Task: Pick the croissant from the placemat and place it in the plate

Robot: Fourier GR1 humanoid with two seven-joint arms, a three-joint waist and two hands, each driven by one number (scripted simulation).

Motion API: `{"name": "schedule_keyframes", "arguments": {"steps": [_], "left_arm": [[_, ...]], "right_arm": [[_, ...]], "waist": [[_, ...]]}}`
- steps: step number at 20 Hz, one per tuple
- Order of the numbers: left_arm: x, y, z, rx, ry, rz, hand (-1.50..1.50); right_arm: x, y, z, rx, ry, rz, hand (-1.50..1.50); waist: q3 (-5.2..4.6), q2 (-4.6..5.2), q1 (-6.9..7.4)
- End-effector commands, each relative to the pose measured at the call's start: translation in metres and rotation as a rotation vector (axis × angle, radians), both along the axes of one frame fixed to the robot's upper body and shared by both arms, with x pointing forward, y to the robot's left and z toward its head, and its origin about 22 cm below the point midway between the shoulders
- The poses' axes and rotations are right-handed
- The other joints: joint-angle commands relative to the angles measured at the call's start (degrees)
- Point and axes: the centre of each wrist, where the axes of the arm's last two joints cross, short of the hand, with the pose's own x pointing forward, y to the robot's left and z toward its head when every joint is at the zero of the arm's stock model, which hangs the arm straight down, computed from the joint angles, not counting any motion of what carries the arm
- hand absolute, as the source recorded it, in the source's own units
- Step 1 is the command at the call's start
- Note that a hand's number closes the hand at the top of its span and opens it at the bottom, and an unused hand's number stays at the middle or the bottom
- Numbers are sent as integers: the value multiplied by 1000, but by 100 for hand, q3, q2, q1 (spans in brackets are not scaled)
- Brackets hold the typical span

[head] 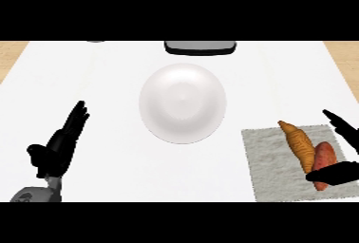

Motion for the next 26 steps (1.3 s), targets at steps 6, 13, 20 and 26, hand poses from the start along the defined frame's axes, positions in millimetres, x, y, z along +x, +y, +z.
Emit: {"name": "schedule_keyframes", "arguments": {"steps": [6, 13, 20, 26], "left_arm": [[16, 19, 3, -1, 2, 1, 0], [-1, 18, -2, 8, -1, -5, 0], [10, 12, -1, -6, 14, -2, 0], [1, 11, 0, 1, 14, 8, 0]], "right_arm": [[-3, -5, -23, -17, 98, 38, -150], [26, -11, -52, -74, 125, 26, -150], [22, 9, -76, -48, 145, 55, -150], [18, 1, -91, -19, 94, 139, 150]], "waist": [[0, -2, -42], [2, 4, 0], [0, -2, -28], [2, -1, -19]]}}
